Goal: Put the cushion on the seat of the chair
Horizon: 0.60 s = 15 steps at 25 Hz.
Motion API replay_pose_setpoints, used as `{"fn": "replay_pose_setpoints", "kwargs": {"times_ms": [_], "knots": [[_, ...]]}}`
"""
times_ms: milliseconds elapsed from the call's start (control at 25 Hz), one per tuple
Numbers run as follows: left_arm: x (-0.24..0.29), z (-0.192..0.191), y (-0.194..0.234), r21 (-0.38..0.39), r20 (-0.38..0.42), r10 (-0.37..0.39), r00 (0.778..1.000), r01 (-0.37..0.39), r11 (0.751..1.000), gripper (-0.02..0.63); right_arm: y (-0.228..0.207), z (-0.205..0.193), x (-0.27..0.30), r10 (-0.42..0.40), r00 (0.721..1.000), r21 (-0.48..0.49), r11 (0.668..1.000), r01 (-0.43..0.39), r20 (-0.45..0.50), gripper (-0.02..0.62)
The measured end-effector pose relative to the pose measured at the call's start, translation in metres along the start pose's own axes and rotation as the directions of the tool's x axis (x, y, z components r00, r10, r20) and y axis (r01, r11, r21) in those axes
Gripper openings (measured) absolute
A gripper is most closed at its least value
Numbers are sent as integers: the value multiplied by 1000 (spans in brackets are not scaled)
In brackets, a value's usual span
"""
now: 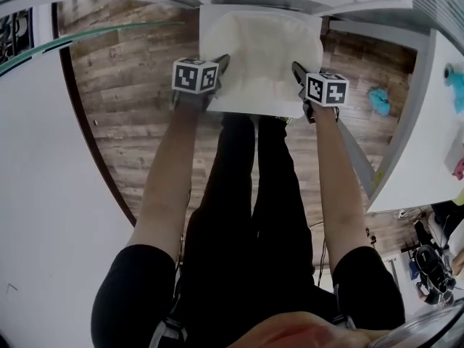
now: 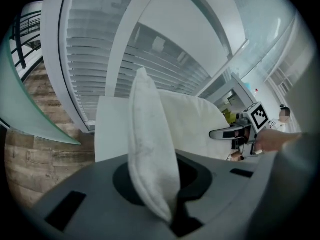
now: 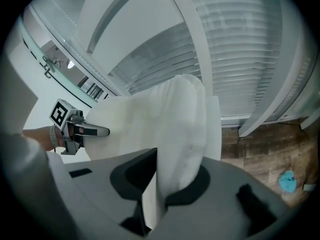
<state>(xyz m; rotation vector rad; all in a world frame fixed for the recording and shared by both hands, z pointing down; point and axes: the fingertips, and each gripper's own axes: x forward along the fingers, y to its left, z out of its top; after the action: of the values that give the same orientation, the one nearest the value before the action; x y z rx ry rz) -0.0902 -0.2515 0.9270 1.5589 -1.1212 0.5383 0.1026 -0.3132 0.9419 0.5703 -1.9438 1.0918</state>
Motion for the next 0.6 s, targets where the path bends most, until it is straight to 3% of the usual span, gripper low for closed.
{"fn": "replay_pose_setpoints", "kwargs": {"times_ms": [280, 600], "knots": [[17, 1, 22, 20, -37, 45, 998, -44, 999, 67, -24, 4, 16, -91, 996, -6, 996, 91, -21, 133], [23, 0, 41, 66, -51, 175, 983, -172, 983, 184, -45, -3, 14, -180, 982, -25, 983, 179, -52, 235]]}}
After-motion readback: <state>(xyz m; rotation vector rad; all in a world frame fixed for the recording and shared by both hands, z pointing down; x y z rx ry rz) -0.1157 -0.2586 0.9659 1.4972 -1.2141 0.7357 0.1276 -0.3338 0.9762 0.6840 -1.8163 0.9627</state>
